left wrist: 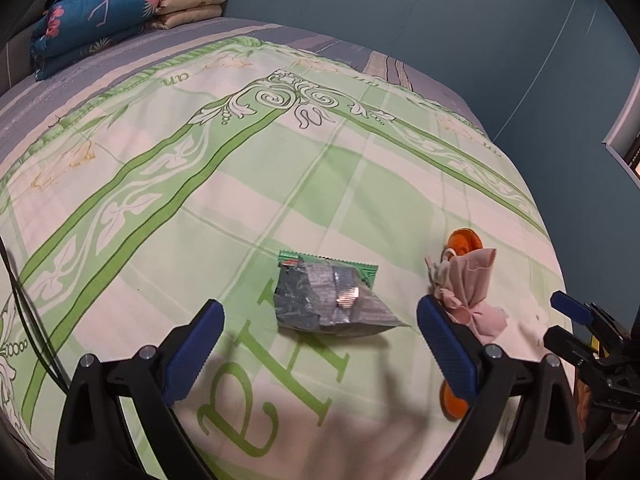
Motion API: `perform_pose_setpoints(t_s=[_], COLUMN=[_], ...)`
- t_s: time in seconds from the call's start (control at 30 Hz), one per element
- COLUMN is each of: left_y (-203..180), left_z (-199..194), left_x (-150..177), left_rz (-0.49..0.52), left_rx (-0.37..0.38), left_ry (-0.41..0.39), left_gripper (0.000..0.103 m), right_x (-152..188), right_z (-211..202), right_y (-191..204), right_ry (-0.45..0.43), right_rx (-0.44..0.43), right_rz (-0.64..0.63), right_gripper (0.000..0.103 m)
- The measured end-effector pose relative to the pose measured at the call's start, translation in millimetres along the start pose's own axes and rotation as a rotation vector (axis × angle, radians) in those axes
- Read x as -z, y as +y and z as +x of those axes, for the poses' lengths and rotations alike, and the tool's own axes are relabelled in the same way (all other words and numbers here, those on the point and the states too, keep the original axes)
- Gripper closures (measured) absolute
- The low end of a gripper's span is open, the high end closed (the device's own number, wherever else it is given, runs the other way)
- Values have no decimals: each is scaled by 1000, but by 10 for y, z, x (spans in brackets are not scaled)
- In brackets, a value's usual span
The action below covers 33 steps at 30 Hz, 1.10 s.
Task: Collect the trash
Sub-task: 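Grasp the foil snack wrapper with left tool while right tool grasps the pink cloth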
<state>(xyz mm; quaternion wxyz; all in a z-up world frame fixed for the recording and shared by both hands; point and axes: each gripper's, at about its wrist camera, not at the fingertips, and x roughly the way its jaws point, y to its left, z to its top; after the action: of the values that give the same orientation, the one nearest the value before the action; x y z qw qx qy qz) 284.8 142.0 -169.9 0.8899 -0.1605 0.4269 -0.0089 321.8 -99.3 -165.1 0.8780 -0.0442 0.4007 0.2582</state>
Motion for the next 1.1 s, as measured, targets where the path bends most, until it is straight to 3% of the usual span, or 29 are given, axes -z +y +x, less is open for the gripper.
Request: perform_pose_setpoints(t_s=[0.47,1.03,1.1], left_y=[2,-120,-129], left_z=[315,503,501], left_x=[-43,-48,-42], left_rz=[23,95,101], left_rx=[19,5,2], left_ry=[37,60,55], left_gripper=[10,58,60], right_x=[-95,-68,-72], right_z=[625,915,919], right_y=[32,103,118], right_ry=[118,182,183], right_rx=[-44,-39,-39], right_rz=[-38,-68,-66], right_gripper=[35,69,74])
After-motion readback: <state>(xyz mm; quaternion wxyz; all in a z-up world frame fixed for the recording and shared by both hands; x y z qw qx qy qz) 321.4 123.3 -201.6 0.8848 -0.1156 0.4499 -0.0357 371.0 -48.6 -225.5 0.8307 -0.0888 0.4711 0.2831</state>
